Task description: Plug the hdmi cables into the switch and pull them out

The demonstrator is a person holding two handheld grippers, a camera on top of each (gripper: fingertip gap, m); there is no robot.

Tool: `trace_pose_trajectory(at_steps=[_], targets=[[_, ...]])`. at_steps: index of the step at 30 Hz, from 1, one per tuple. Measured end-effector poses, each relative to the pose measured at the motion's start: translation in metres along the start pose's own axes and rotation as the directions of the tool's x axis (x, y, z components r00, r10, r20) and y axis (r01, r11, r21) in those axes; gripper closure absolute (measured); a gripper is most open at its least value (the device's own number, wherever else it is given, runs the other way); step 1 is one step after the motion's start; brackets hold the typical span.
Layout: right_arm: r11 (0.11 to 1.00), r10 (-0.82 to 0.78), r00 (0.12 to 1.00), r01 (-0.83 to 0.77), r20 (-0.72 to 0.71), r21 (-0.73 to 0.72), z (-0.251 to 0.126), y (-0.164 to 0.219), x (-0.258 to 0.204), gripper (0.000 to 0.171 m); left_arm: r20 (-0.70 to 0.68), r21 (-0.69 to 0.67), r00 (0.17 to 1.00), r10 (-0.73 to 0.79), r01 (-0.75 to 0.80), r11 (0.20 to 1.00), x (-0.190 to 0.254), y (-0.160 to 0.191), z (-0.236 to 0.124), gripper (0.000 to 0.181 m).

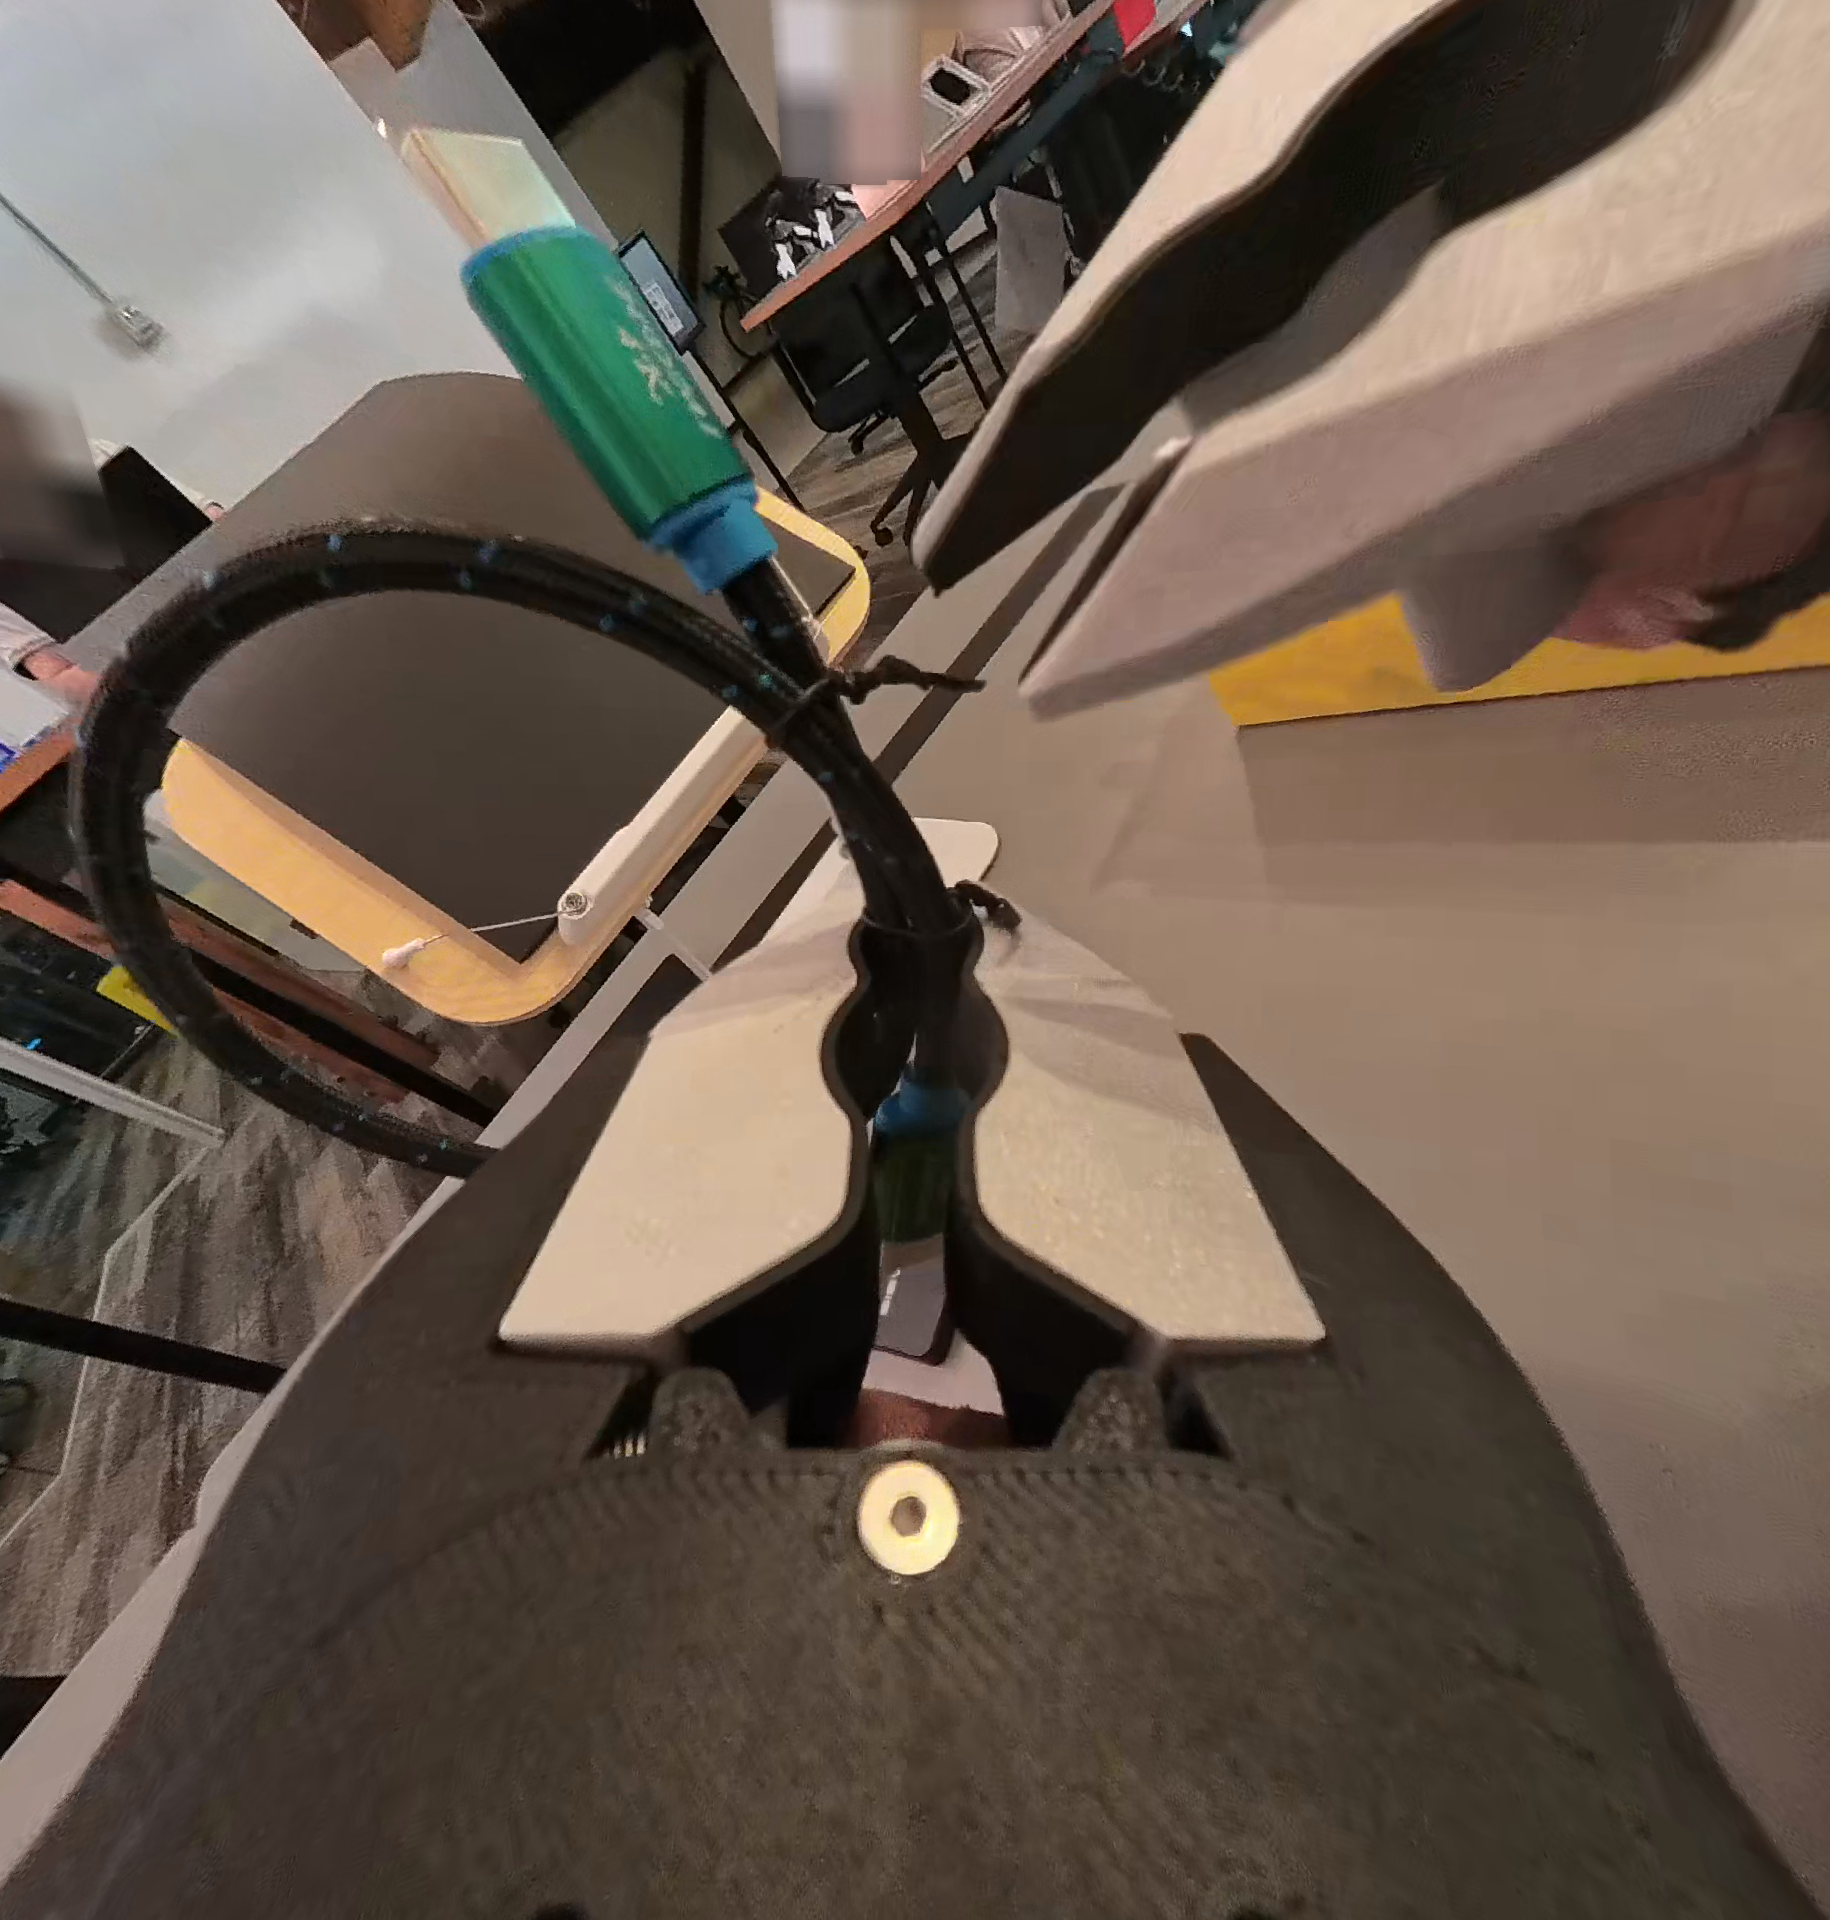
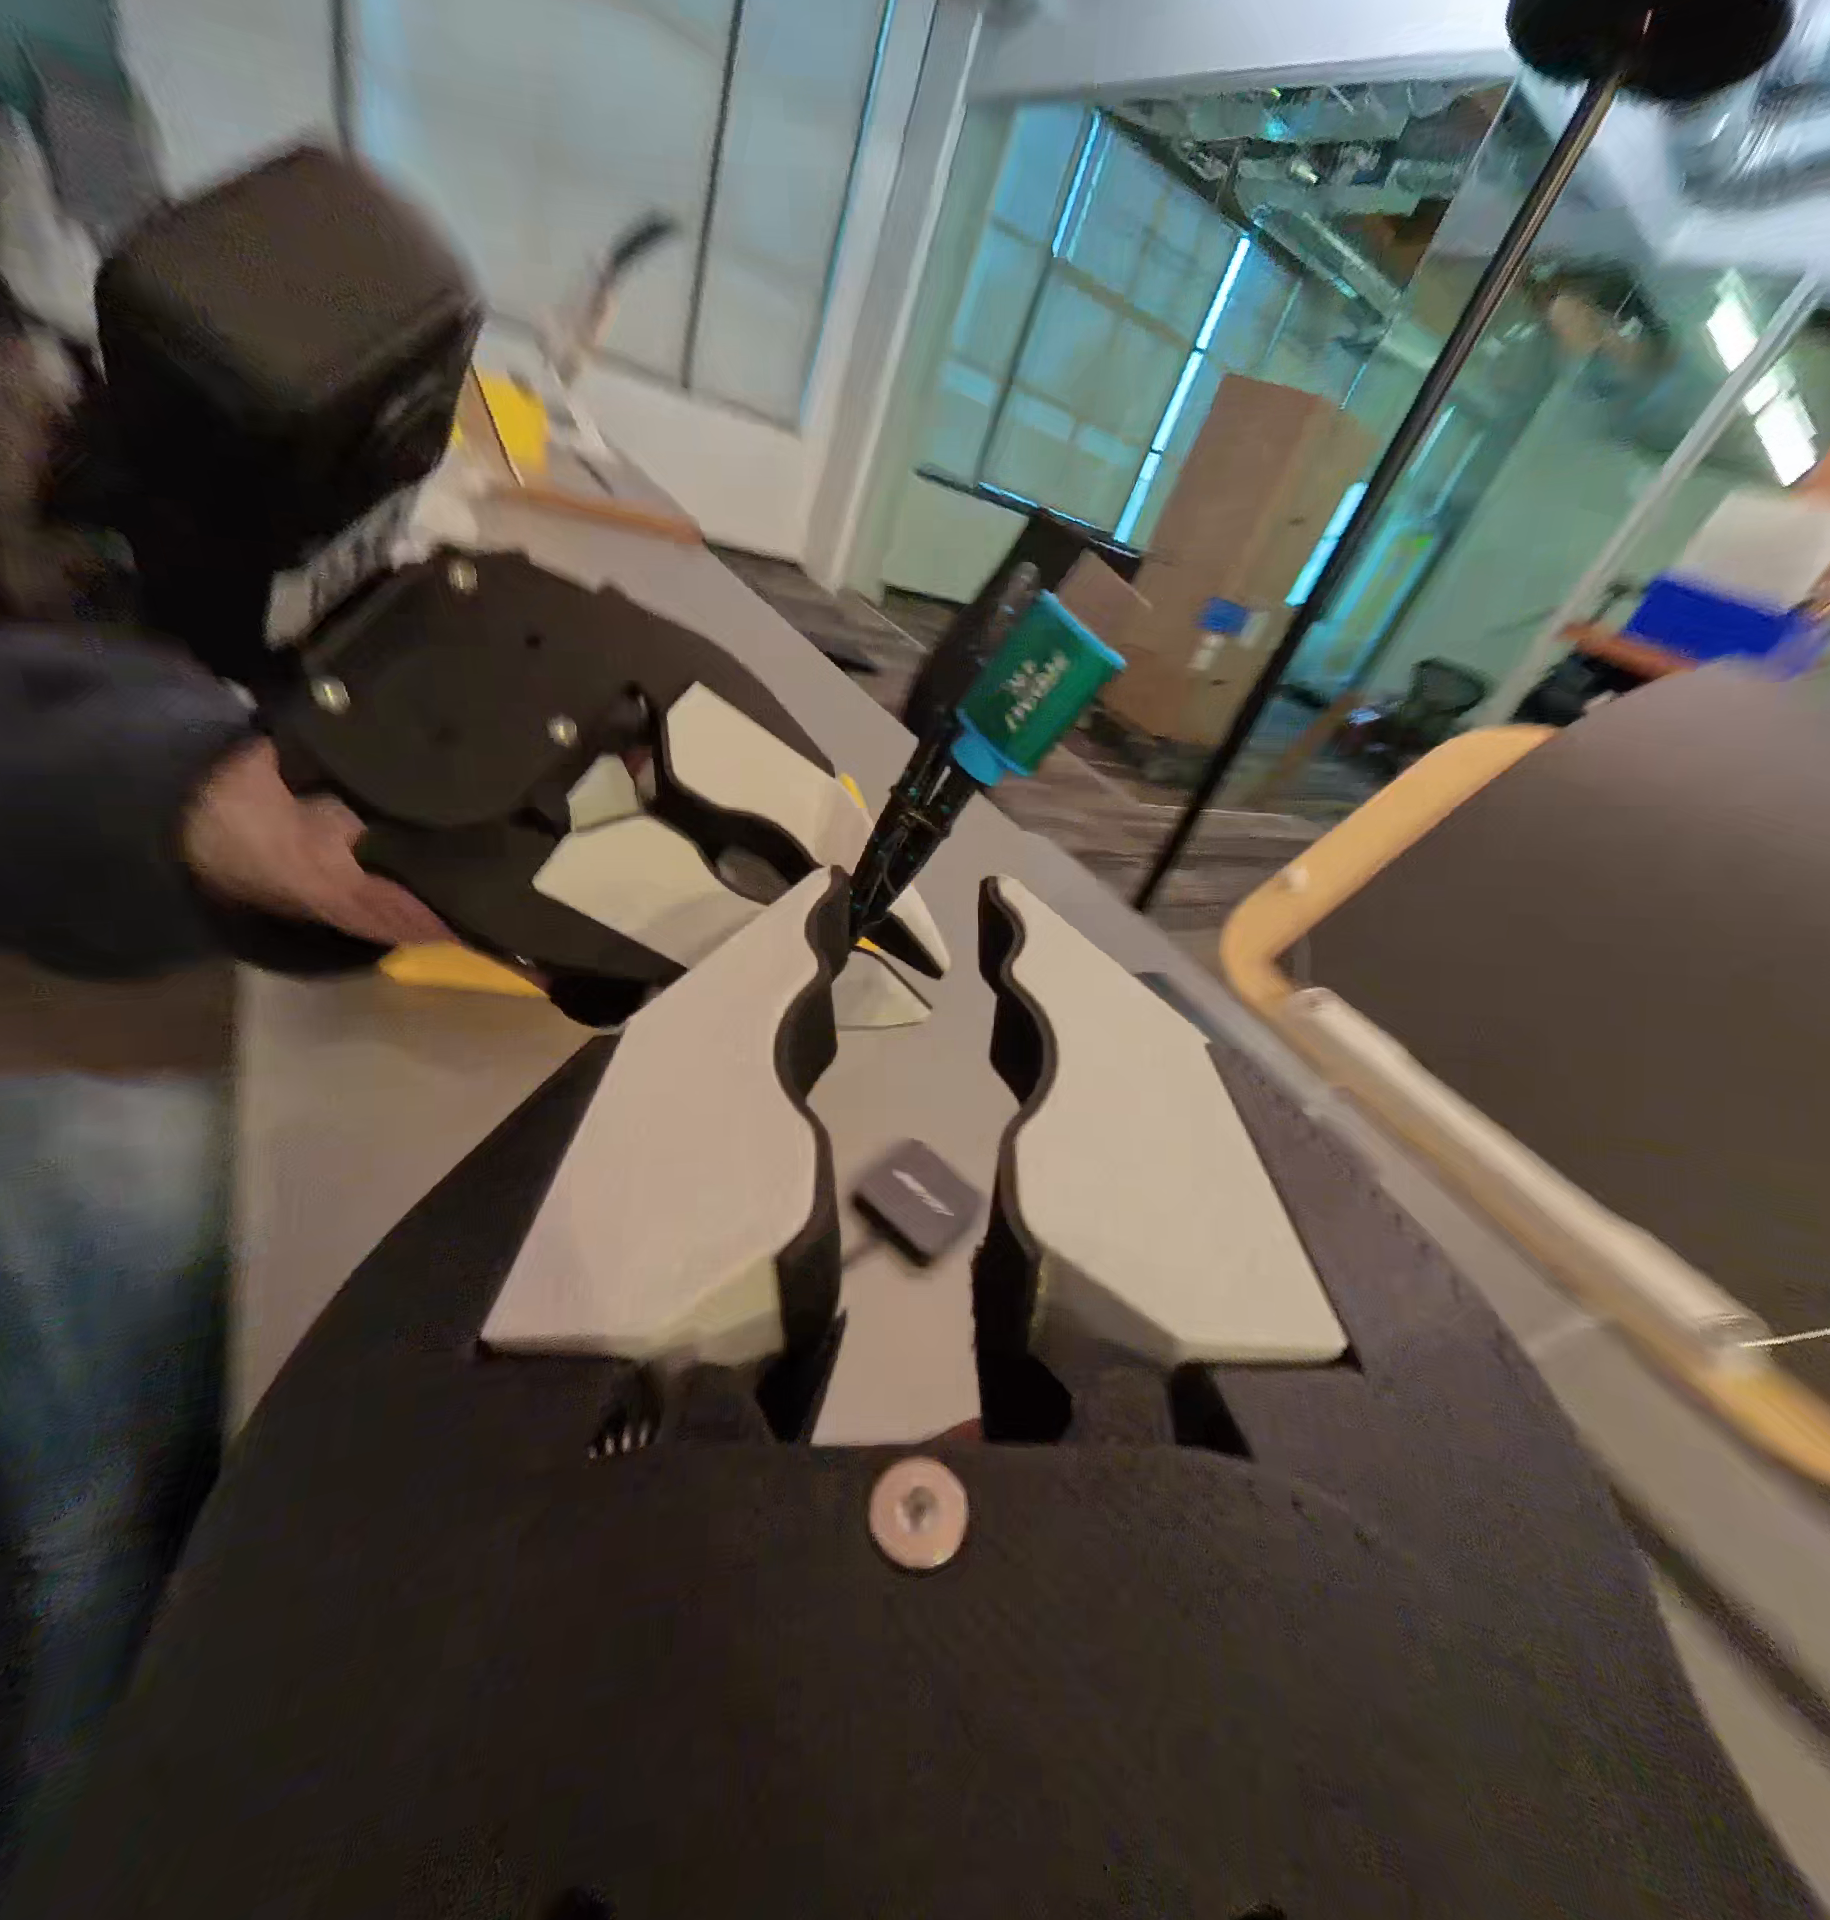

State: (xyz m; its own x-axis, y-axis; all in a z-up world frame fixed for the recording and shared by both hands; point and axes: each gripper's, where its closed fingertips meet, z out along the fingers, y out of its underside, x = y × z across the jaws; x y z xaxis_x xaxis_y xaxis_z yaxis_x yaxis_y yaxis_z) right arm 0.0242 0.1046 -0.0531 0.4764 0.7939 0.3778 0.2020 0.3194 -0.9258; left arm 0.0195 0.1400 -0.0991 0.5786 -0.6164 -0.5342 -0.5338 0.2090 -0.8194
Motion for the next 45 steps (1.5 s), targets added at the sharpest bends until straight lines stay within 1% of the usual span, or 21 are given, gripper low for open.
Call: trace_pose_trajectory(at_steps=[2,4,5,7,11,17,21,22,24,26,27,28,30,32,33,34,36,38,42,45], targets=[[0.982,-0.185,0.982,0.182,-0.05,-0.048,0.002,-0.002,-0.003,0.15,-0.011,-0.01,1.0,-0.002,0.002,1.0,0.003,-0.001,0.0,0.173],[0.951,-0.303,0.948,0.295,-0.093,-0.087,0.004,-0.005,-0.004,0.158,-0.013,-0.012,1.0,0.002,-0.002,1.0,0.006,-0.001,0.0,0.173],[0.941,-0.333,0.938,0.323,-0.098,-0.106,0.006,-0.005,-0.005,0.16,-0.011,-0.015,1.0,0.001,-0.002,1.0,0.006,-0.001,0.0,0.173],[0.923,-0.371,0.922,0.353,-0.108,-0.149,0.009,-0.001,-0.004,0.169,-0.009,-0.01,1.0,0.002,-0.002,1.0,0.005,-0.002,-0.001,0.173],[0.934,-0.345,0.932,0.329,-0.113,-0.142,0.007,-0.002,-0.004,0.17,-0.006,-0.004,1.0,-0.001,0.001,1.0,0.004,-0.003,-0.001,0.173],[0.973,-0.219,0.974,0.214,-0.058,-0.089,0.006,-0.003,-0.006,0.171,-0.003,0.012,1.0,-0.002,0.002,1.0,0.004,-0.006,-0.002,0.173],[0.993,-0.096,0.995,0.096,-0.006,-0.063,0.004,-0.003,-0.007,0.171,0.008,0.021,1.0,0.008,-0.009,1.0,0.003,-0.007,-0.003,0.173],[0.999,-0.03,0.999,0.03,0.019,-0.044,0.003,-0.004,-0.007,0.171,0.018,0.025,1.0,0.003,-0.003,1.0,0.001,-0.007,-0.003,0.173],[0.988,0.155,0.985,-0.157,0.082,0.017,-0.001,-0.007,-0.004,0.171,0.039,0.039,0.999,-0.011,0.009,0.999,-0.006,-0.007,-0.004,0.173],[0.939,0.326,0.934,-0.338,0.147,0.059,-0.006,-0.008,0.001,0.171,0.05,0.063,0.998,-0.024,0.02,0.998,-0.013,-0.009,-0.006,0.173],[0.916,0.379,0.909,-0.395,0.173,0.069,-0.007,-0.008,0.002,0.171,0.043,0.077,0.999,-0.023,0.02,0.997,-0.014,-0.01,-0.007,0.173],[0.909,0.392,0.902,-0.41,0.181,0.074,-0.007,-0.006,0.003,0.171,0.059,0.07,0.998,-0.012,0.008,0.998,-0.016,-0.01,-0.007,0.173],[0.942,0.318,0.94,-0.328,0.122,0.068,-0.005,-0.003,0.006,0.171,0.063,0.067,0.998,0.006,-0.01,0.998,-0.015,-0.012,-0.008,0.173],[0.98,0.185,0.981,-0.189,0.064,0.065,-0.002,-0.009,0.003,0.171,0.055,0.069,0.998,0.004,-0.007,0.998,-0.011,-0.014,-0.008,0.173],[0.992,0.114,0.993,-0.116,0.031,0.049,0.0,-0.012,0.002,0.154,0.05,0.065,0.999,0.007,-0.011,0.998,-0.009,-0.013,-0.007,0.173],[0.998,0.052,0.998,-0.053,0.017,0.03,0.002,-0.013,-0.001,0.153,0.045,0.067,0.999,0.005,-0.008,0.998,-0.008,-0.014,-0.007,0.173],[1.0,-0.018,1.0,0.018,0.002,-0.003,0.007,-0.013,-0.004,0.153,0.035,0.066,0.999,-0.003,0.001,0.998,-0.005,-0.014,-0.007,0.173],[0.998,-0.055,0.998,0.055,-0.002,-0.03,0.01,-0.01,-0.007,0.158,0.037,0.067,0.999,0.001,-0.003,0.998,-0.005,-0.014,-0.007,0.173],[0.997,-0.066,0.998,0.066,-0.008,-0.037,0.01,-0.009,-0.008,0.17,0.037,0.07,0.999,0.001,-0.003,0.998,-0.005,-0.015,-0.008,0.173],[0.997,-0.066,0.998,0.065,-0.011,-0.03,0.008,-0.012,-0.007,0.171,0.036,0.07,0.999,0.0,-0.003,0.998,-0.005,-0.015,-0.008,0.173]])
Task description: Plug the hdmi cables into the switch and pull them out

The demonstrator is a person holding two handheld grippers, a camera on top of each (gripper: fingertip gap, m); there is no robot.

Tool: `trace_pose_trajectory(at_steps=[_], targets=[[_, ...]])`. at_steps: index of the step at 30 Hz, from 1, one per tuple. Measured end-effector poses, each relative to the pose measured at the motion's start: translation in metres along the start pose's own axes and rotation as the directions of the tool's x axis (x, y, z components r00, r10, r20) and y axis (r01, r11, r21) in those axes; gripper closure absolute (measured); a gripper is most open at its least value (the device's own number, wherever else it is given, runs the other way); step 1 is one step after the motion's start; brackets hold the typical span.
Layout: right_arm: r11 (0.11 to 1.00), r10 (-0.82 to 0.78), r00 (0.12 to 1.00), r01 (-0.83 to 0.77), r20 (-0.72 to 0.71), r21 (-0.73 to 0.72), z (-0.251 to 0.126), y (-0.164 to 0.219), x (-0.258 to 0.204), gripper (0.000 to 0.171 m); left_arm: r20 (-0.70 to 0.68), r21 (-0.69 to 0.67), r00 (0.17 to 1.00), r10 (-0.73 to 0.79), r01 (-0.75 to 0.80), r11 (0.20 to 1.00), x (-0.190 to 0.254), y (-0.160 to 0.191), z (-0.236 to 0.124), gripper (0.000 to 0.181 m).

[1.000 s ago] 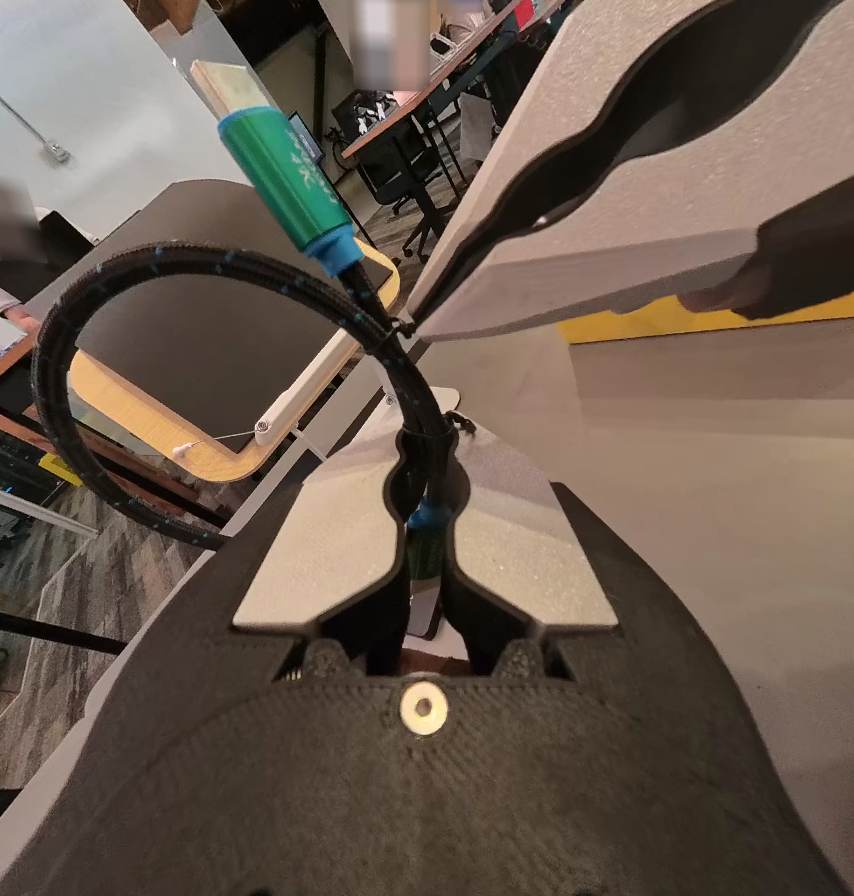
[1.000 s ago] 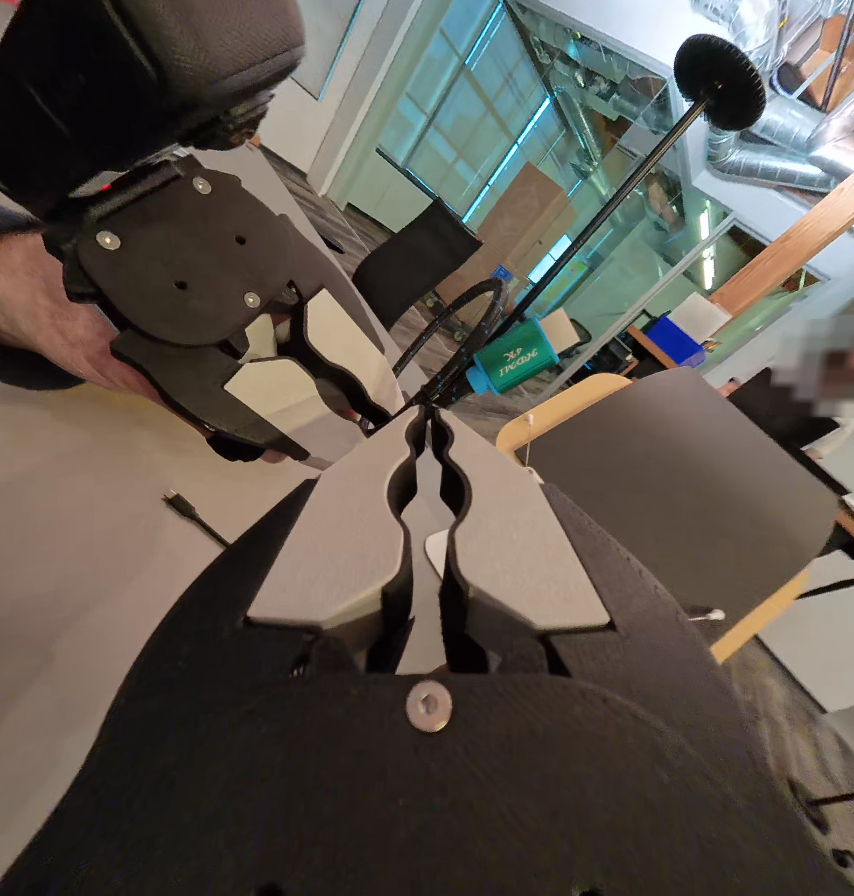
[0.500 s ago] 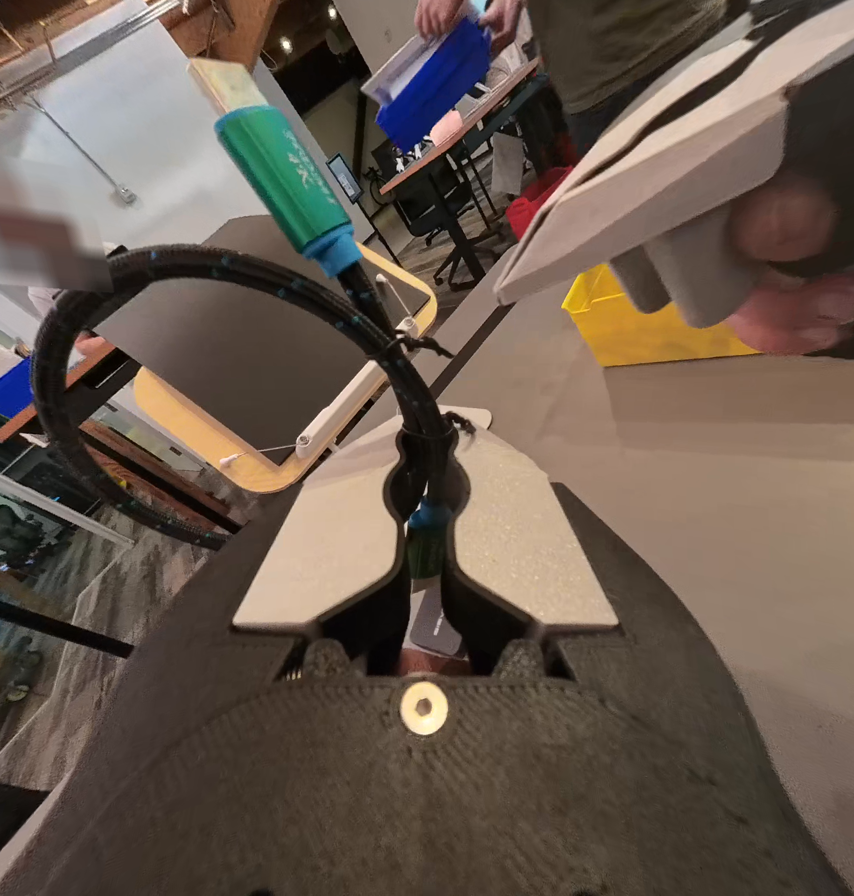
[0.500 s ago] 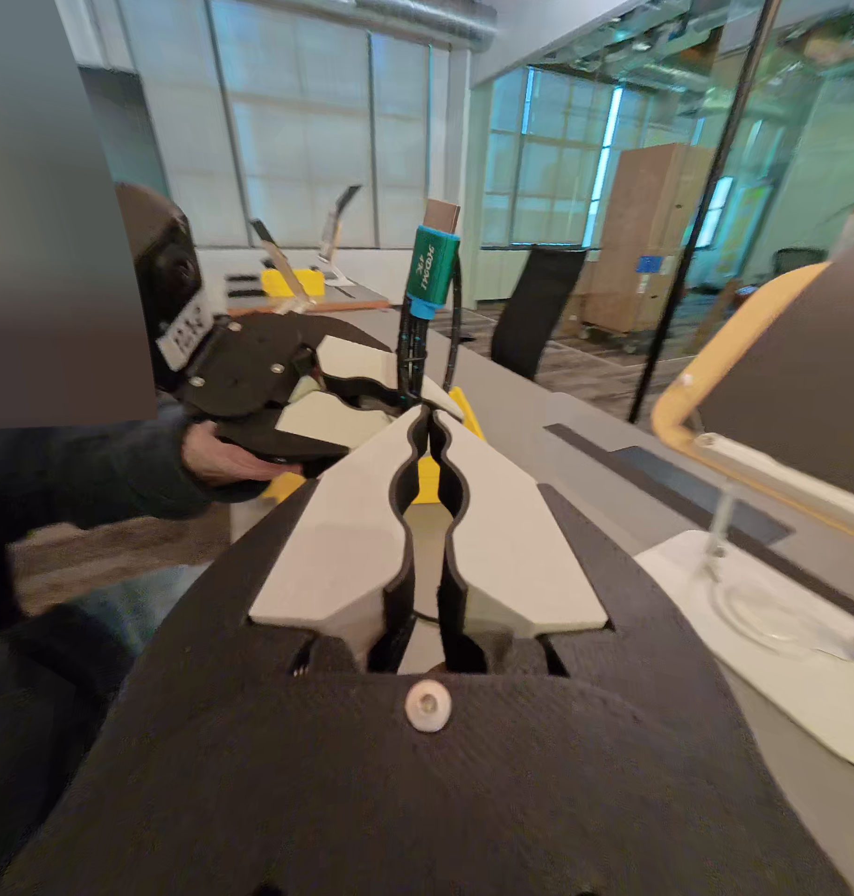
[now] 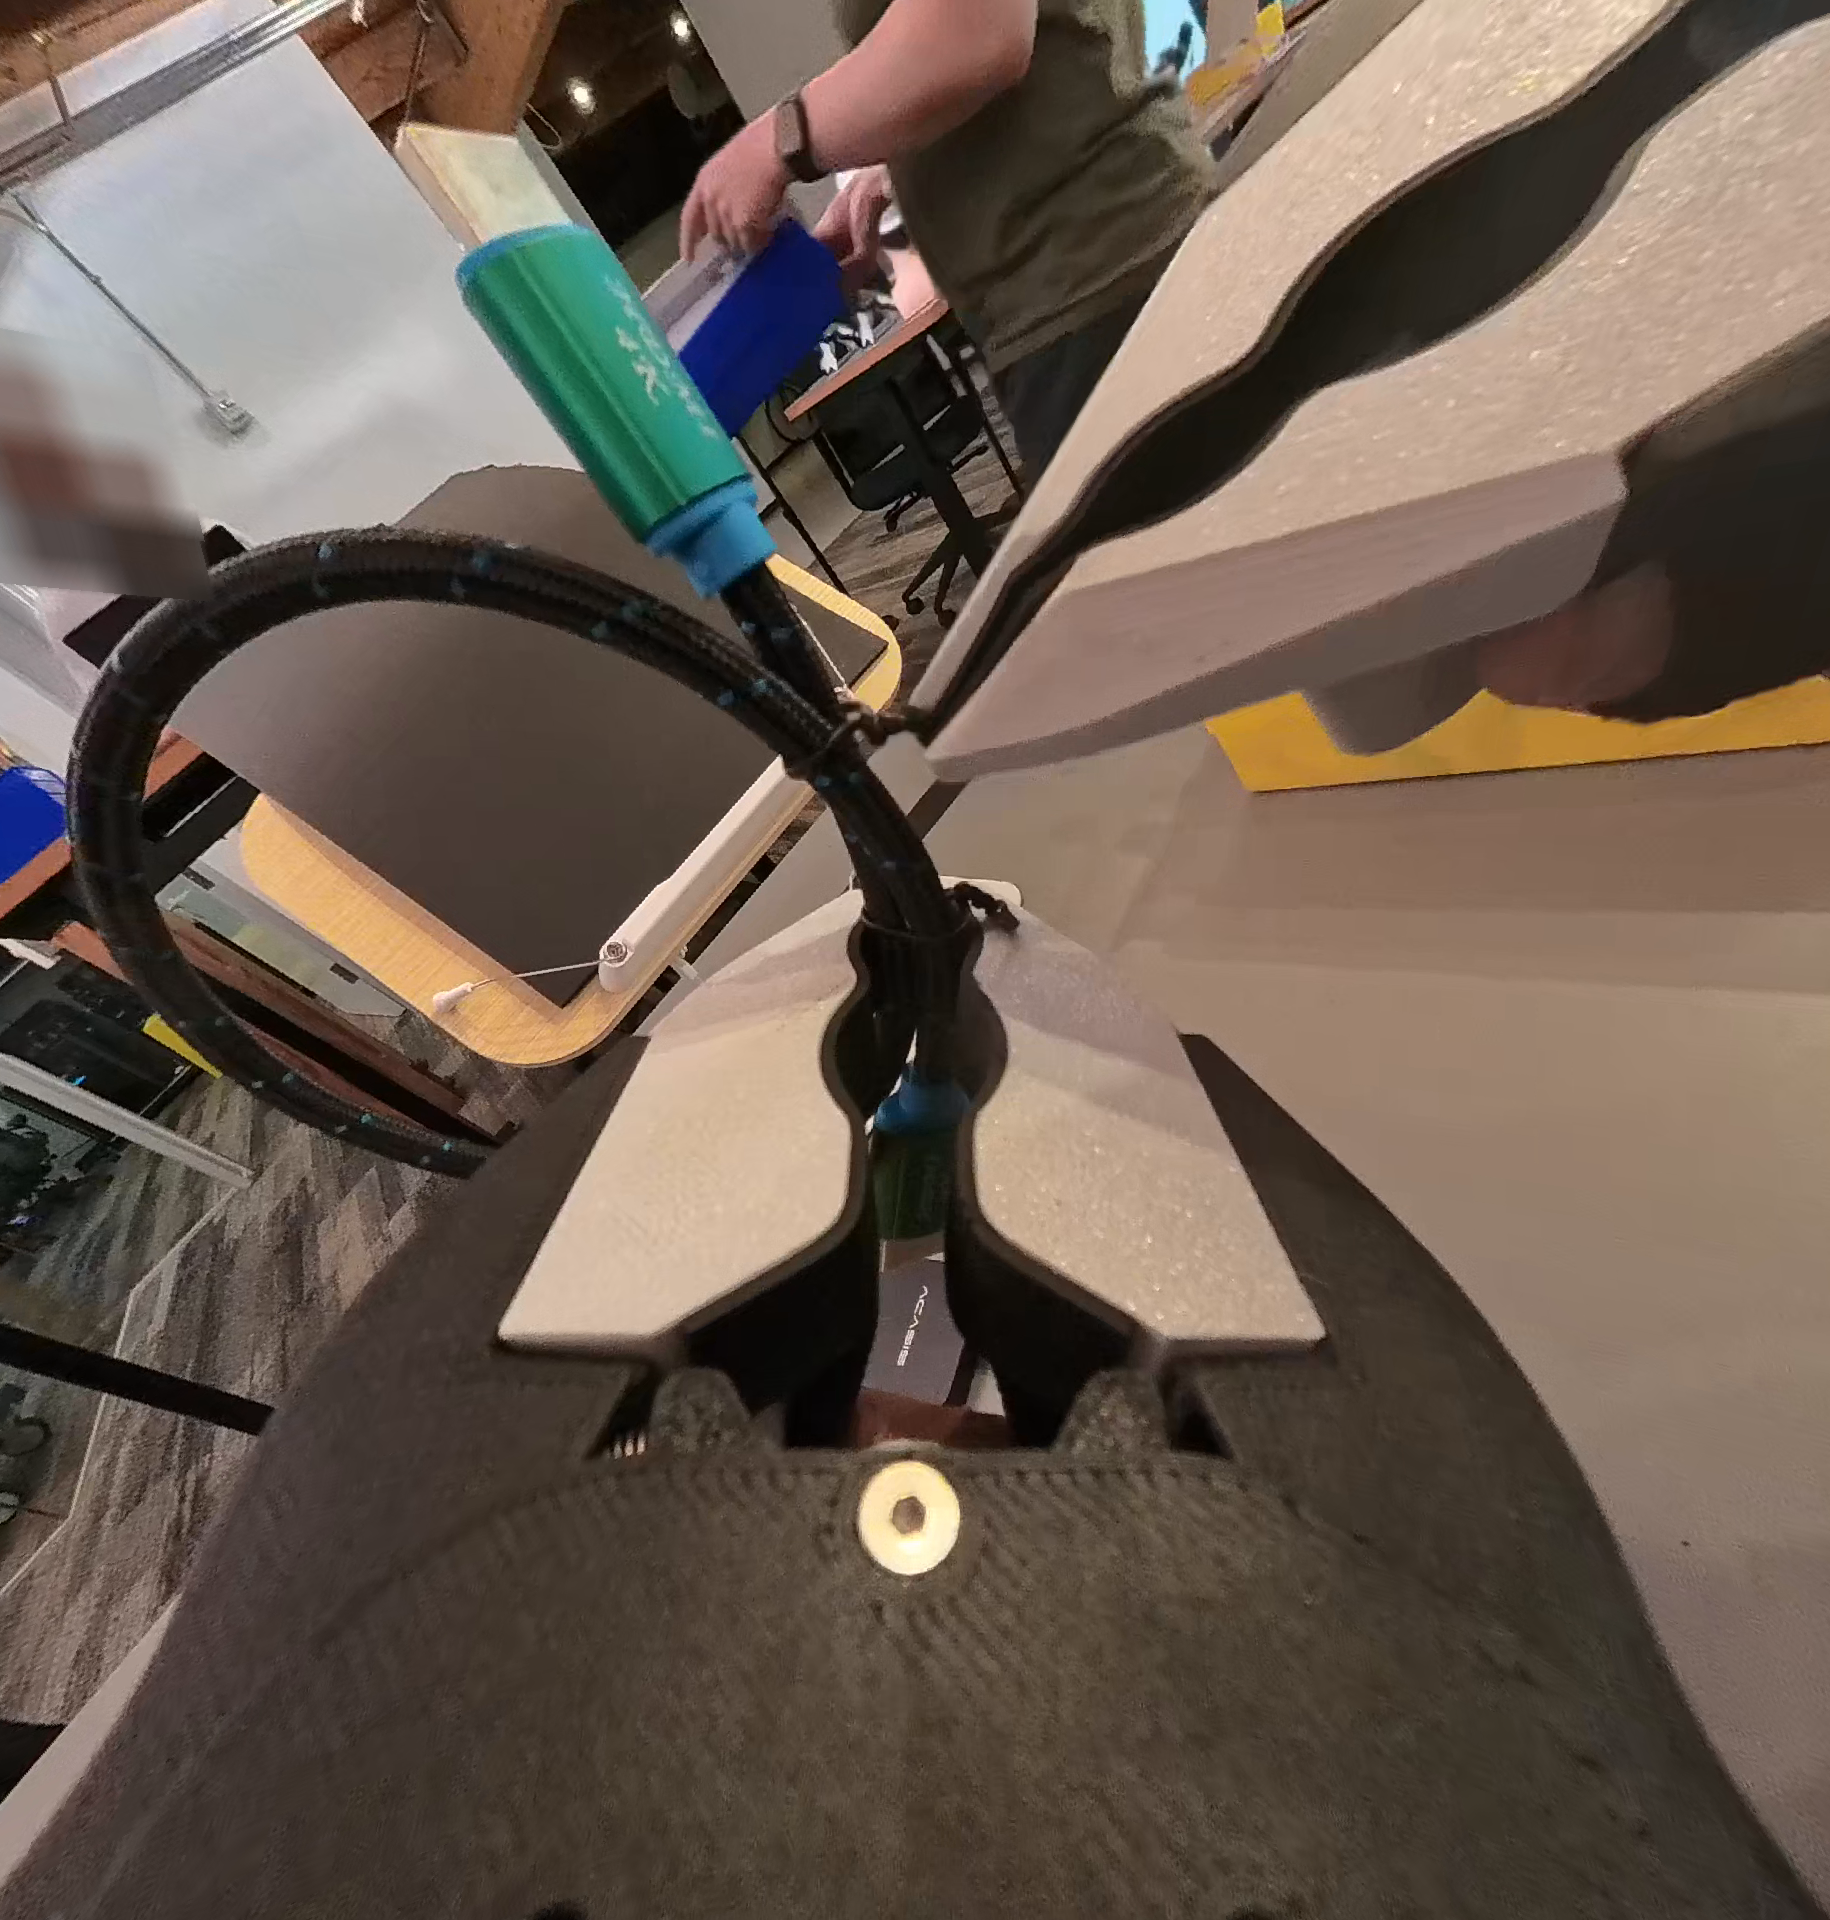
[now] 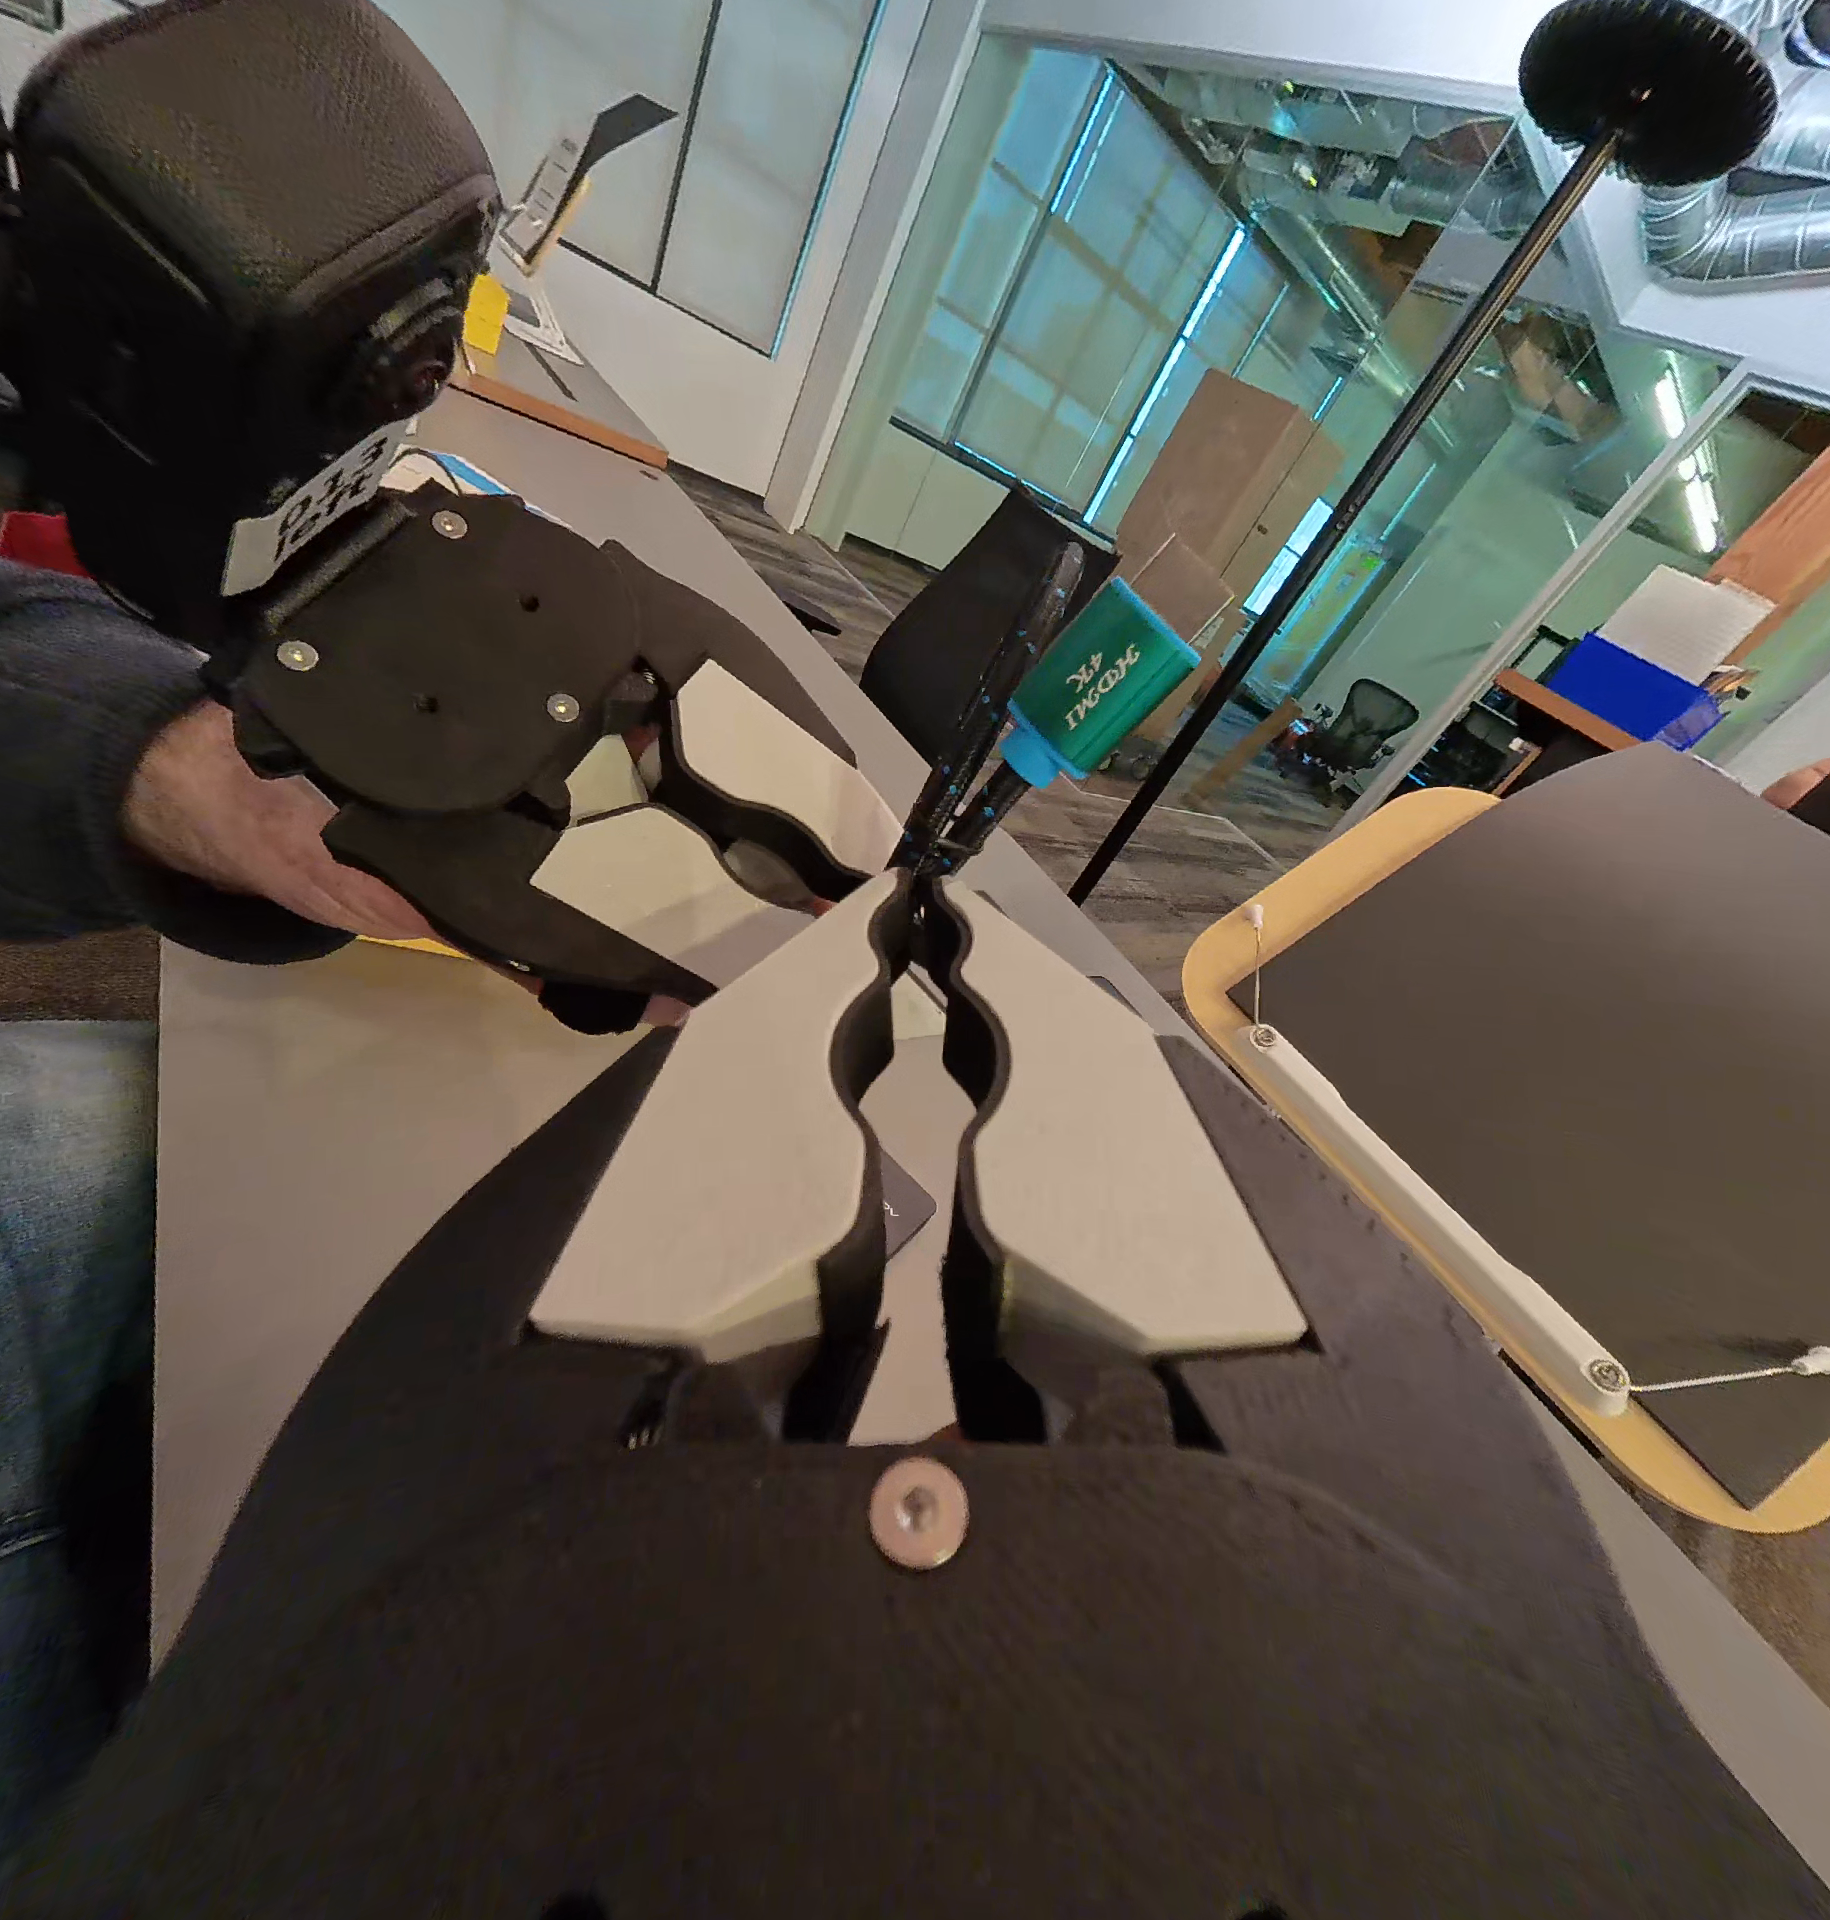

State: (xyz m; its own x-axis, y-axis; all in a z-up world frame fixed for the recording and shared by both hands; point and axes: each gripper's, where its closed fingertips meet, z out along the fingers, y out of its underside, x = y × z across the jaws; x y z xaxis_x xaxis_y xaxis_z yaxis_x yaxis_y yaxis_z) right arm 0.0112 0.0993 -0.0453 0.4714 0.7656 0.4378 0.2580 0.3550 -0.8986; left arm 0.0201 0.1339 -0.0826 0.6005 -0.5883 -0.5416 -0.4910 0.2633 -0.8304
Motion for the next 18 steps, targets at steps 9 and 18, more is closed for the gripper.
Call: trace_pose_trajectory(at_steps=[9,18], targets=[[0.89,0.415,0.881,-0.445,0.229,0.1,-0.007,-0.008,0.001,0.171,0.039,0.024,0.998,0.049,-0.05,0.998,-0.002,-0.003,-0.001,0.173],[0.2,0.727,0.125,-0.979,0.675,-0.034,-0.014,-0.017,-0.02,0.171,0.157,0.087,0.978,0.136,-0.151,0.985,-0.006,-0.006,-0.003,0.173]])
